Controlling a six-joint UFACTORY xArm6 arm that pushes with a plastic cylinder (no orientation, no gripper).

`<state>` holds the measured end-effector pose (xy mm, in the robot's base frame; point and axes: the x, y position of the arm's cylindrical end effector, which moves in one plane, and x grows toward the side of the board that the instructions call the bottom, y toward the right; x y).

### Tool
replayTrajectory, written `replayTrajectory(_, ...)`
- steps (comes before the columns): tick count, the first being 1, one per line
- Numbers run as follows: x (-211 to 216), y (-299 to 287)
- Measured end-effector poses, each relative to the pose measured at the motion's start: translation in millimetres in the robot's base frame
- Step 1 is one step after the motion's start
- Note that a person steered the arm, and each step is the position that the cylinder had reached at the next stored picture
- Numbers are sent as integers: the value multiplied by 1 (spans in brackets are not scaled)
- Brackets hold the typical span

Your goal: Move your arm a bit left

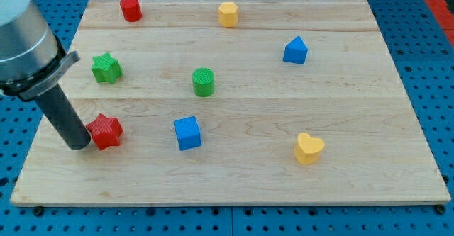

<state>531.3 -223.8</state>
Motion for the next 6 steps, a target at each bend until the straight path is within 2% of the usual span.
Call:
replayTrajectory(2,27,-39)
replayTrajectory(5,11,-11)
replayTrajectory(6,4,-35)
